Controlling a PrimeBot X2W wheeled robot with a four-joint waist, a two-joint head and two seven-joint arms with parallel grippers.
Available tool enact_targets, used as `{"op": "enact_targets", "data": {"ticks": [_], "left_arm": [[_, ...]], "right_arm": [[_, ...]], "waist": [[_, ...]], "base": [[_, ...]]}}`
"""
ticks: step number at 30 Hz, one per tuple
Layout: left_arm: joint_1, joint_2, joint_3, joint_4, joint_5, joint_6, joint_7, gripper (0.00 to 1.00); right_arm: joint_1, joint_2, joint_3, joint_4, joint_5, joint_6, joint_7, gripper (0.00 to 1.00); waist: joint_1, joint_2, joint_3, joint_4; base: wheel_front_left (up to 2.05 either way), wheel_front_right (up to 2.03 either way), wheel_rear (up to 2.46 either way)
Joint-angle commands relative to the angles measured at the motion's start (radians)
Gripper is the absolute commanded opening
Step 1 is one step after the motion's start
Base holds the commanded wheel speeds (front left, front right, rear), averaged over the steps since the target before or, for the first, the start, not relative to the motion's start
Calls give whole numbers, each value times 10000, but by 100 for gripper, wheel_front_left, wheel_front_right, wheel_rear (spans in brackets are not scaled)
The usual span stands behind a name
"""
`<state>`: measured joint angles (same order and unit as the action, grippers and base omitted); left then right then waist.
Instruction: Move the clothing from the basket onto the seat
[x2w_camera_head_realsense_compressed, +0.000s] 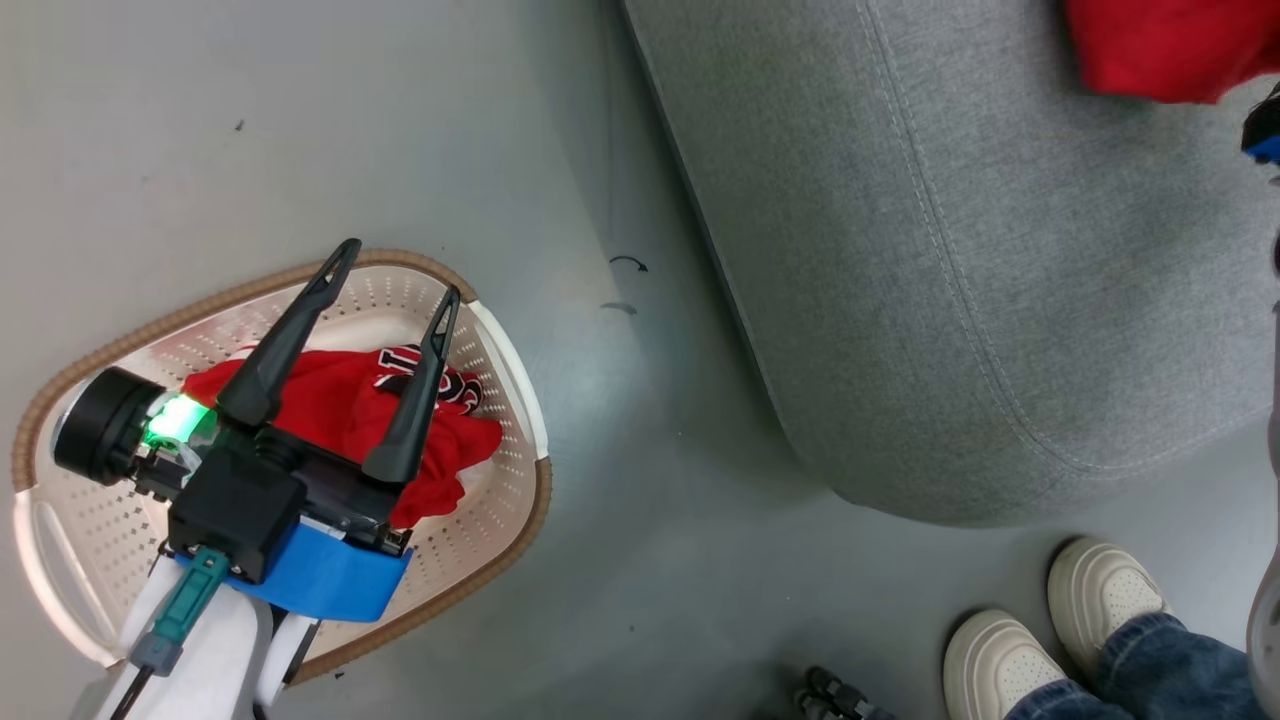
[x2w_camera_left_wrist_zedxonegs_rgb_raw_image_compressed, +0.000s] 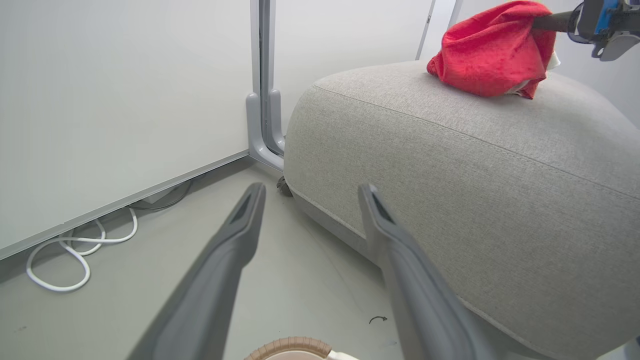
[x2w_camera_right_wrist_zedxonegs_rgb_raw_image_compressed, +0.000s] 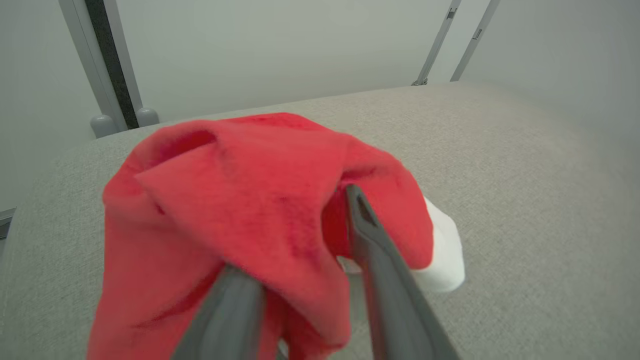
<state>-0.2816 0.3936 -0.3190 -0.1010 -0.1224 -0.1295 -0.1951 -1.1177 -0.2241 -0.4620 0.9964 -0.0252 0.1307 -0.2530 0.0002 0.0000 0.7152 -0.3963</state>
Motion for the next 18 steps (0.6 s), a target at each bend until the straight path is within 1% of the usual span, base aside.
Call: {"op": "enact_targets", "data": {"ticks": [1, 4, 8, 12, 16, 18], "left_arm": [[-89, -5, -34, 45, -42, 24, -50, 100], [-63, -180, -122, 255, -127, 59, -177, 100], [5, -488, -268, 761, -375, 59, -377, 100], [75, -817, -350, 1310, -579, 76, -549, 100], [218, -1135, -342, 1852, -765, 90, -654, 100], [329, -1277, -285, 2081, -855, 117, -693, 100]], "right_arm": [[86, -30, 63, 88, -99, 3, -91, 100], [347, 83, 254, 286, -77, 1, -113, 100], [815, -39, 618, 365, 94, 1, -130, 100], [1682, 35, 907, -103, 397, 1, -126, 100], [2729, 112, 1164, -840, 735, 3, -127, 100], [3320, 273, 1385, -1247, 894, 3, -127, 100]], "waist": [[-2, 0, -143, 42], [-2, 0, -454, 114], [-2, 0, -1103, 257], [-2, 0, -1842, 460], [-2, 0, -2623, 684], [-2, 0, -3012, 791]], "base": [[0, 0, 0], [0, 0, 0], [0, 0, 0], [0, 0, 0], [0, 0, 0], [0, 0, 0]]}}
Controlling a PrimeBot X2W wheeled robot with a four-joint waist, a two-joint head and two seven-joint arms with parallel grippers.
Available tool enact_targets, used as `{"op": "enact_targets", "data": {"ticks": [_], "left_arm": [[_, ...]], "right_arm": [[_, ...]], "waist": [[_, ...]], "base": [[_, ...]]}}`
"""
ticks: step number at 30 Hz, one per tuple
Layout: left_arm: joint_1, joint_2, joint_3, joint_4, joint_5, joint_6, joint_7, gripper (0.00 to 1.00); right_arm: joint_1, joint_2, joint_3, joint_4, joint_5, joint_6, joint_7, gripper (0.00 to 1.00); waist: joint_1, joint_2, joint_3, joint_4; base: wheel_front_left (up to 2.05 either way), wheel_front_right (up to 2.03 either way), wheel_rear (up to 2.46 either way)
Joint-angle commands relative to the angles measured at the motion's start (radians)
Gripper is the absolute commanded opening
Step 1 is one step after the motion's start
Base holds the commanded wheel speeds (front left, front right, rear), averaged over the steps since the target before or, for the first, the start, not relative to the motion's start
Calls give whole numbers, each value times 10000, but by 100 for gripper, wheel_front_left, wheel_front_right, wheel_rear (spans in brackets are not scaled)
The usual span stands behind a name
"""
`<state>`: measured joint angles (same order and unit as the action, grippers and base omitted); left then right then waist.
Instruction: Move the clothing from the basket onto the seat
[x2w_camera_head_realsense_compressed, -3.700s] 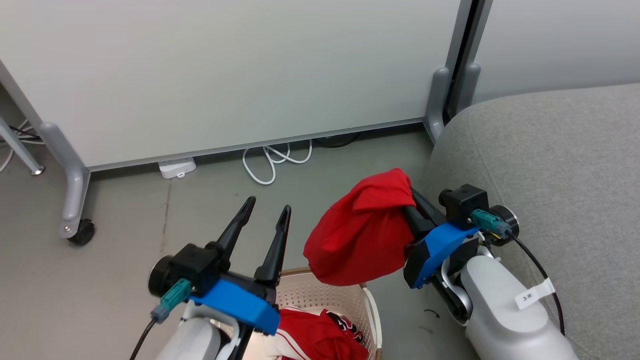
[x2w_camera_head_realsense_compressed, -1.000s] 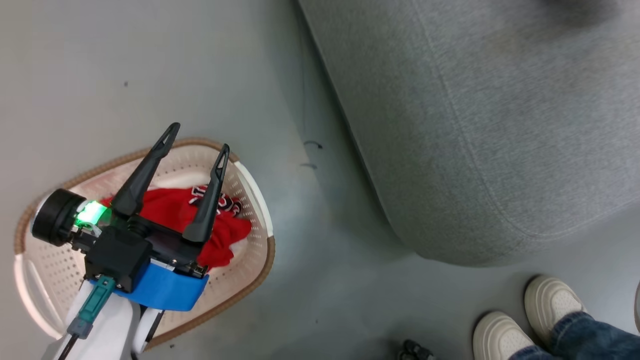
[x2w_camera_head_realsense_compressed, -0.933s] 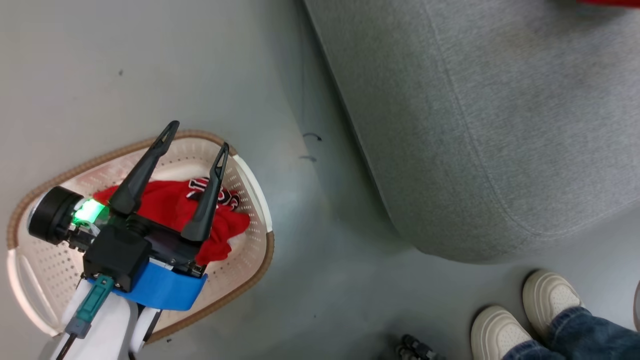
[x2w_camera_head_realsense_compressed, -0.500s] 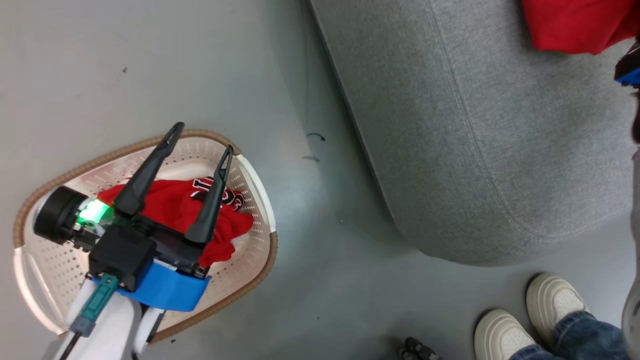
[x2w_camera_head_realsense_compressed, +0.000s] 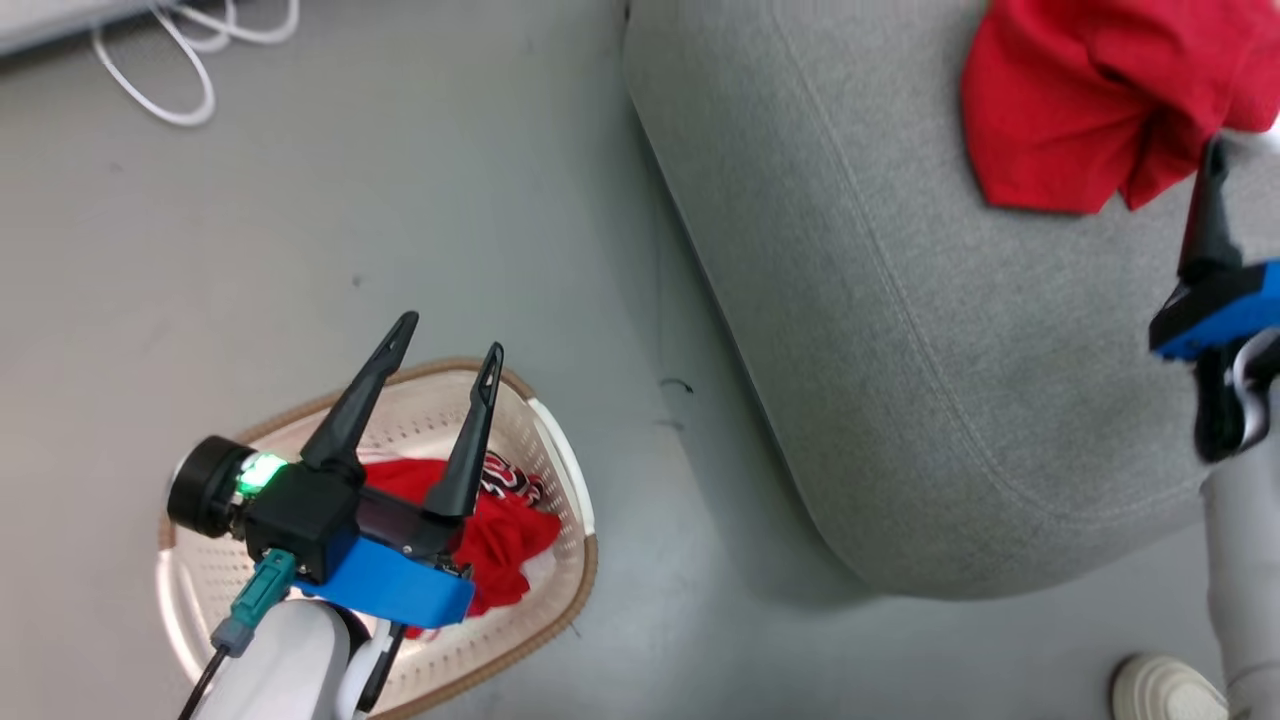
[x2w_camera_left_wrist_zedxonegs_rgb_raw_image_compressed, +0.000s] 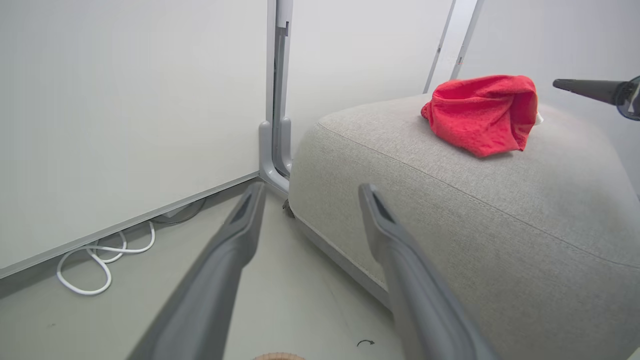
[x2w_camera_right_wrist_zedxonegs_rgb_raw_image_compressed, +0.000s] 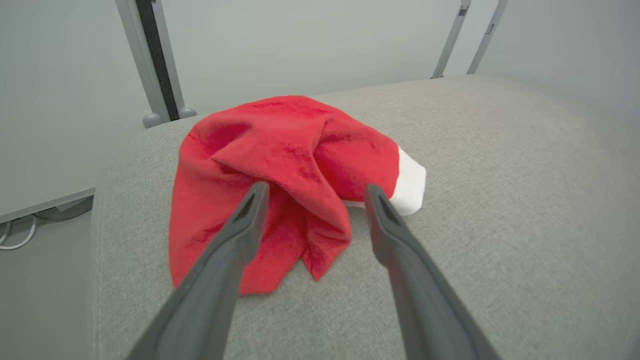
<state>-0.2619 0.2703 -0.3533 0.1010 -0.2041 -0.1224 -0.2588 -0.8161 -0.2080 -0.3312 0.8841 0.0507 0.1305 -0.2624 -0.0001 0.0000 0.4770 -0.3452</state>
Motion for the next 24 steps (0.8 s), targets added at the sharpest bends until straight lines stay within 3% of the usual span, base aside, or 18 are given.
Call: {"op": "enact_targets", "data": {"ticks": [1, 13, 24], "left_arm": [[188, -116, 101, 187, -91, 67, -63, 100], [1240, -987, 1226, 637, -394, 52, -75, 100], [2170, -1446, 2375, 1129, -334, -12, -76, 100]], "right_arm": [[622, 151, 174, -379, 163, 5, -34, 100], [4230, 977, 980, -4122, -291, 5, -34, 100], [6406, 1469, 1654, -5905, -480, 5, 401, 100]], "waist": [[1, 0, -839, 330], [1, 0, -2828, 1097], [1, 0, -3845, 2048]], "base": [[0, 0, 0], [0, 0, 0], [0, 0, 0]]}}
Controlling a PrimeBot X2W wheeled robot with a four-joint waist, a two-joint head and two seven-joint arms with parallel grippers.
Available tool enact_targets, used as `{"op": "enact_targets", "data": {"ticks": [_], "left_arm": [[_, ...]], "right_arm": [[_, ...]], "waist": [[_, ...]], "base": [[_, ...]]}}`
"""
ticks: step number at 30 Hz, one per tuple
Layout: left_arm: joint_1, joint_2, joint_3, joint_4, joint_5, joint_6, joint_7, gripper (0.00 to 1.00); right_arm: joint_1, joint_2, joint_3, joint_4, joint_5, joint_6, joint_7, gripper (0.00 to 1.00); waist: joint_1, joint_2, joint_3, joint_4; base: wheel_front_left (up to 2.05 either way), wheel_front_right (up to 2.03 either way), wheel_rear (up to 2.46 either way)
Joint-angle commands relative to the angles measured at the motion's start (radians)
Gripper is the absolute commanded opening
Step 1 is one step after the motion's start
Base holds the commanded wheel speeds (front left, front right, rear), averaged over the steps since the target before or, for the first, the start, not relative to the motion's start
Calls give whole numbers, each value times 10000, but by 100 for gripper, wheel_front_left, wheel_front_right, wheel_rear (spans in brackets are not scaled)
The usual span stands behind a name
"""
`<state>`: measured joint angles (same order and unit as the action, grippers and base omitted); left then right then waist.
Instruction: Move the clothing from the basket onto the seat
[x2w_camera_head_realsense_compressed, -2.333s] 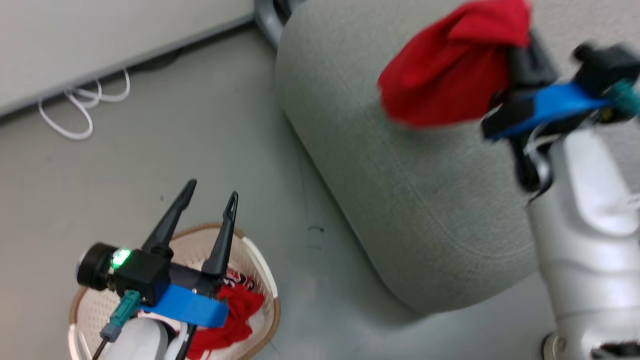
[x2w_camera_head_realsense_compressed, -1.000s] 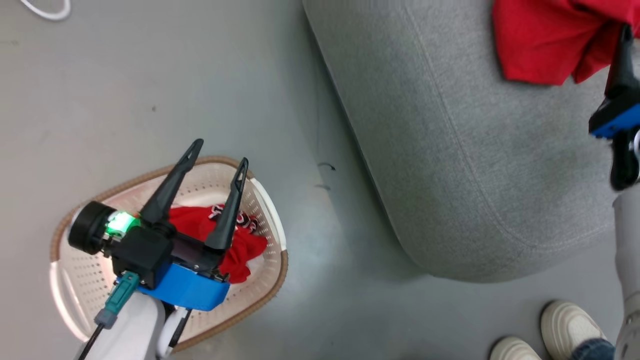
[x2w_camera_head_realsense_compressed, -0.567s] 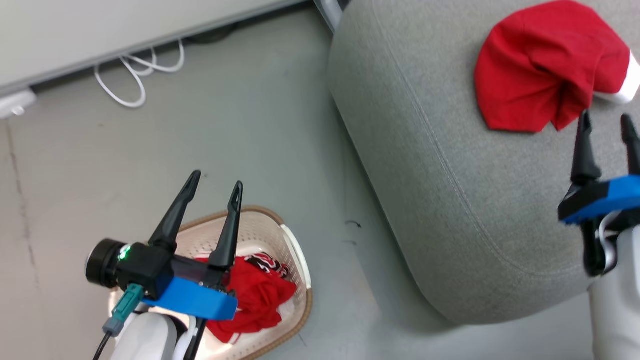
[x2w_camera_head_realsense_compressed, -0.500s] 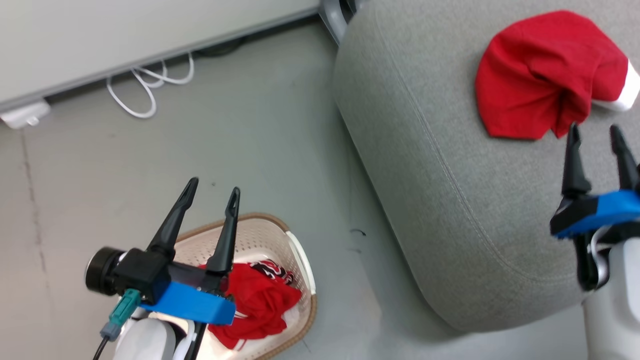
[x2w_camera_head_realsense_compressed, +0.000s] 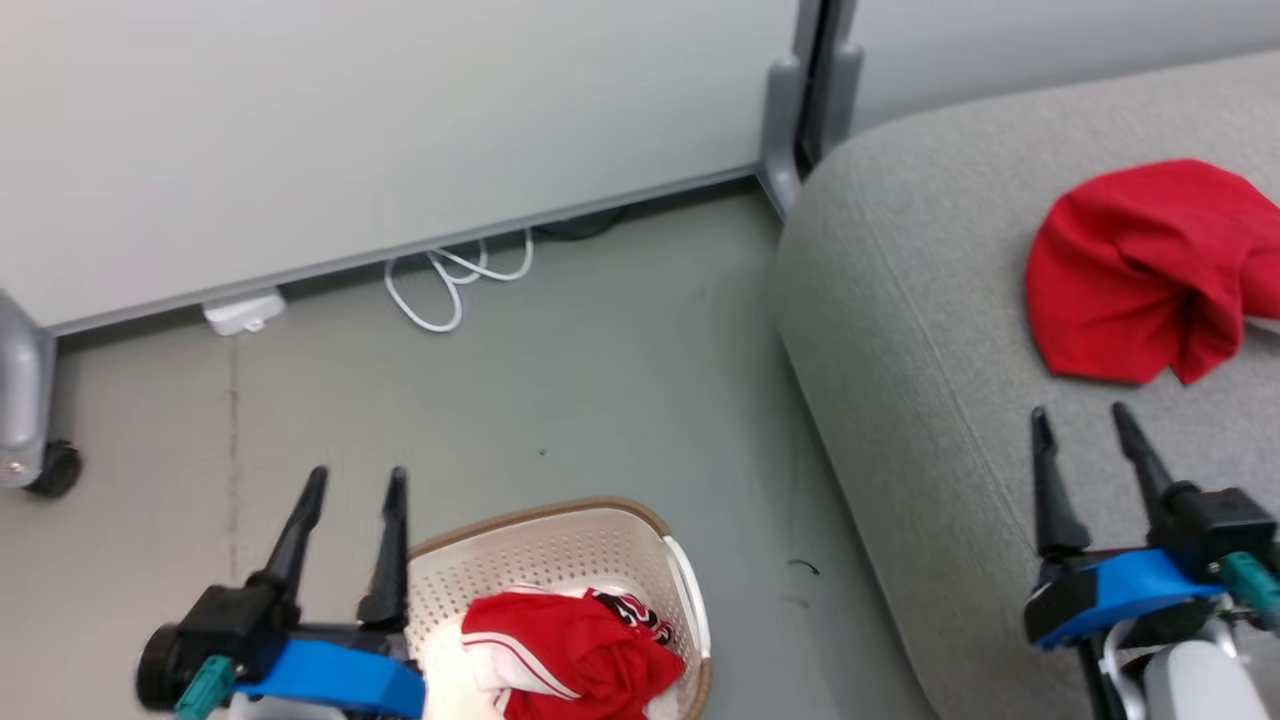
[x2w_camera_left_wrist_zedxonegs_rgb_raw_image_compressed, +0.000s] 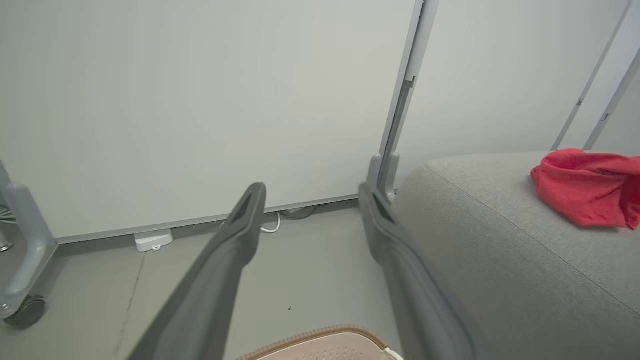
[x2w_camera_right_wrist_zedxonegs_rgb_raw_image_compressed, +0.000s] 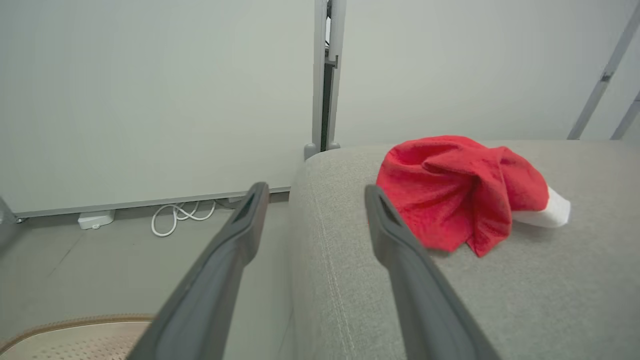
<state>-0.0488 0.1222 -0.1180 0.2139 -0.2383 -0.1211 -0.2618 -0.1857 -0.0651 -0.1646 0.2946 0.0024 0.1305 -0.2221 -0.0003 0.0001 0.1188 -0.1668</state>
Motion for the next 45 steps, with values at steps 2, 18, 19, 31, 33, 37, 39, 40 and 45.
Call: {"op": "enact_targets", "data": {"ticks": [2, 18, 19, 31, 33, 37, 39, 40, 45], "left_arm": [[186, -1, 318, 97, 22, -38, -46, 100], [675, -122, 1404, 986, 253, -103, -39, 100], [673, -120, 1435, 1046, 268, -105, -38, 100], [887, -214, 1613, 1294, 236, -112, -38, 100], [928, -259, 1577, 1252, 292, -107, -39, 100], [972, -334, 1537, 1204, 385, -86, -38, 100], [978, -356, 1519, 1170, 403, -87, -38, 100], [988, -366, 1512, 1157, 429, -87, -40, 100], [995, -403, 1465, 1052, 497, -88, -40, 100]], "right_arm": [[328, 70, 312, -261, 93, 5, 183, 100], [1435, 147, 1059, -805, 154, 3, 715, 100], [1479, 147, 1063, -824, 147, 5, 733, 100], [1692, 150, 1229, -885, 262, 5, 748, 100], [1713, 150, 1227, -887, 226, 5, 721, 100], [1725, 150, 1229, -841, 195, 5, 711, 100], [1688, 150, 1230, -803, 200, 5, 718, 100], [1680, 150, 1242, -800, 213, 5, 703, 100], [1640, 151, 1273, -853, 247, 5, 659, 100]], "waist": [[3, -1, -427, 381], [3, -1, -1186, 1749], [3, -1, -1211, 1800], [3, -1, -1359, 1917], [3, -1, -1356, 1912], [3, -1, -1345, 1910], [3, -1, -1338, 1904], [3, -1, -1333, 1895], [3, -1, -1289, 1855]], "base": [[0, 0, 0], [0, 0, 0], [0, 0, 0], [0, 0, 0], [0, 0, 0], [0, 0, 0], [0, 0, 0], [0, 0, 0], [0, 0, 0]]}}
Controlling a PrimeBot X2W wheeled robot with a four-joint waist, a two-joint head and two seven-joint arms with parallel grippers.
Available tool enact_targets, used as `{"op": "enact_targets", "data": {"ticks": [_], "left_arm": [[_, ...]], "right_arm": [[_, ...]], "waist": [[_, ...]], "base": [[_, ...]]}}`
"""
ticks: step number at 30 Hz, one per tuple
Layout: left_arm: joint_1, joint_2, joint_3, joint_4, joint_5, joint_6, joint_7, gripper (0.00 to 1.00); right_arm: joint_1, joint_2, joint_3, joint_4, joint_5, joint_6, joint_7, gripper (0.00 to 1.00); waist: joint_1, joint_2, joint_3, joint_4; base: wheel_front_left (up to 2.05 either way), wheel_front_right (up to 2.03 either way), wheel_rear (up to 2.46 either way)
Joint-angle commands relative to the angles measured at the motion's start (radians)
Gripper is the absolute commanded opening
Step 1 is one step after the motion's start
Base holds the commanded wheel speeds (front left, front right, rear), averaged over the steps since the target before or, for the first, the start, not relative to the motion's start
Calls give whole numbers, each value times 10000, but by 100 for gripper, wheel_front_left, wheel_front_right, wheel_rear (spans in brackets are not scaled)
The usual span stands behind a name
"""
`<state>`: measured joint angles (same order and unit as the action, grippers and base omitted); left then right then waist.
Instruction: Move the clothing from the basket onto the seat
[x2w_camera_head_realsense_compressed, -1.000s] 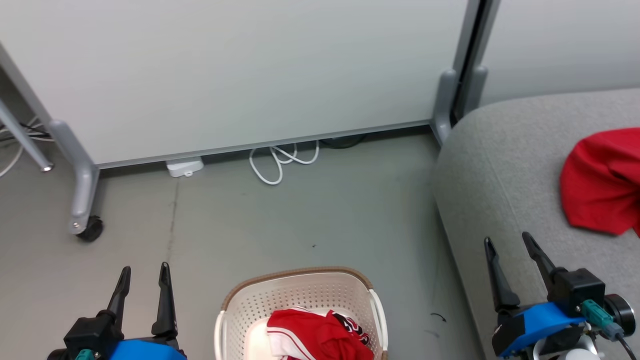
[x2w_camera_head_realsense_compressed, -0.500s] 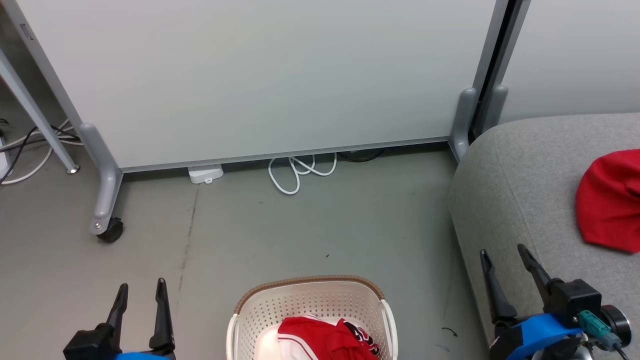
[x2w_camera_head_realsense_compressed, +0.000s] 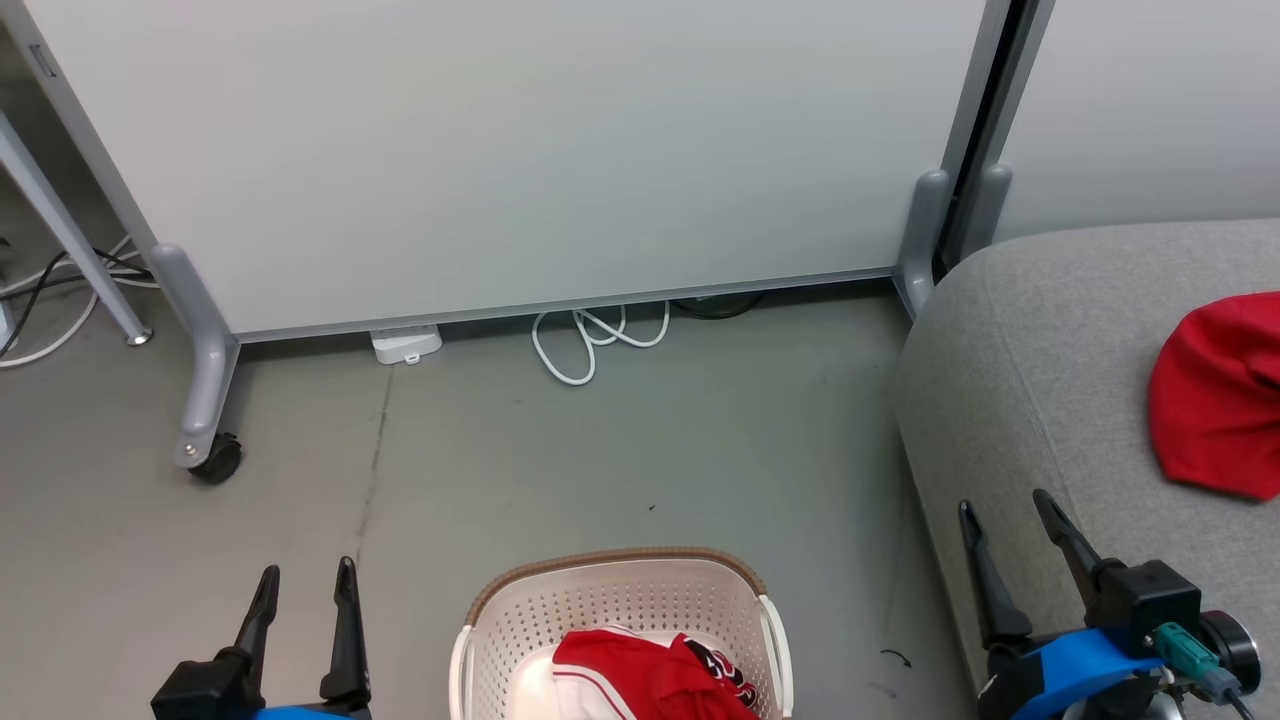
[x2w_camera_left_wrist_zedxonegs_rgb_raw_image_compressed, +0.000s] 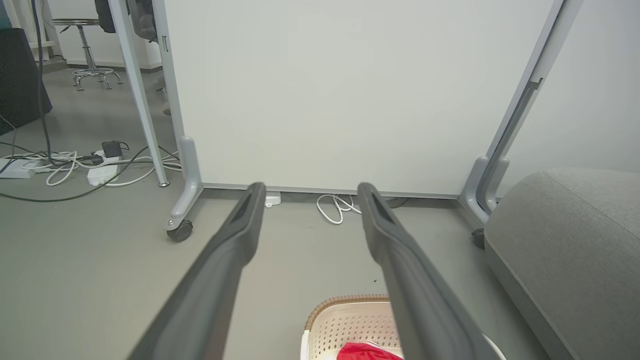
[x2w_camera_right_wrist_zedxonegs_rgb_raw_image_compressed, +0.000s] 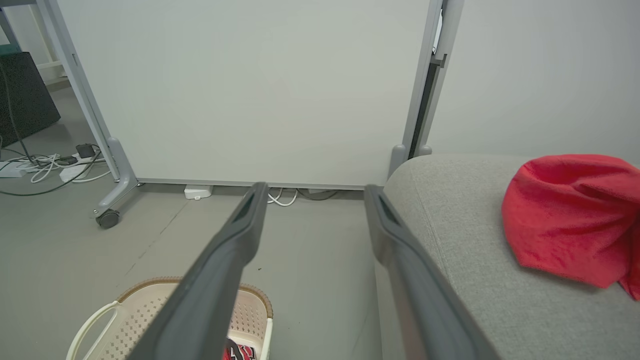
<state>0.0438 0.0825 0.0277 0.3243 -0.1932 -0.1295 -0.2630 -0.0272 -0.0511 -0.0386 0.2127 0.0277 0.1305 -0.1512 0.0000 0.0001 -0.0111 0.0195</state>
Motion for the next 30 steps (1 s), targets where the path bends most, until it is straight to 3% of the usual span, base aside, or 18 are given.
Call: {"op": "enact_targets", "data": {"ticks": [1, 13, 30], "left_arm": [[70, -13, -7, -75, 65, -4, -27, 100], [-612, -40, -733, 345, 86, -5, -27, 100], [-3797, 351, -3388, 3210, -956, -5, -27, 100]], "right_arm": [[43, 11, 15, -51, 5, 5, -55, 100], [-388, 8, 287, -521, -19, 5, 52, 100], [-1935, 9, 984, -1328, 146, 5, -178, 100]], "waist": [[0, -1, 20, -21], [0, -1, 900, -501], [0, -1, 4581, -1935]], "base": [[0, 0, 0], [0, 0, 0], [0, 0, 0]]}}
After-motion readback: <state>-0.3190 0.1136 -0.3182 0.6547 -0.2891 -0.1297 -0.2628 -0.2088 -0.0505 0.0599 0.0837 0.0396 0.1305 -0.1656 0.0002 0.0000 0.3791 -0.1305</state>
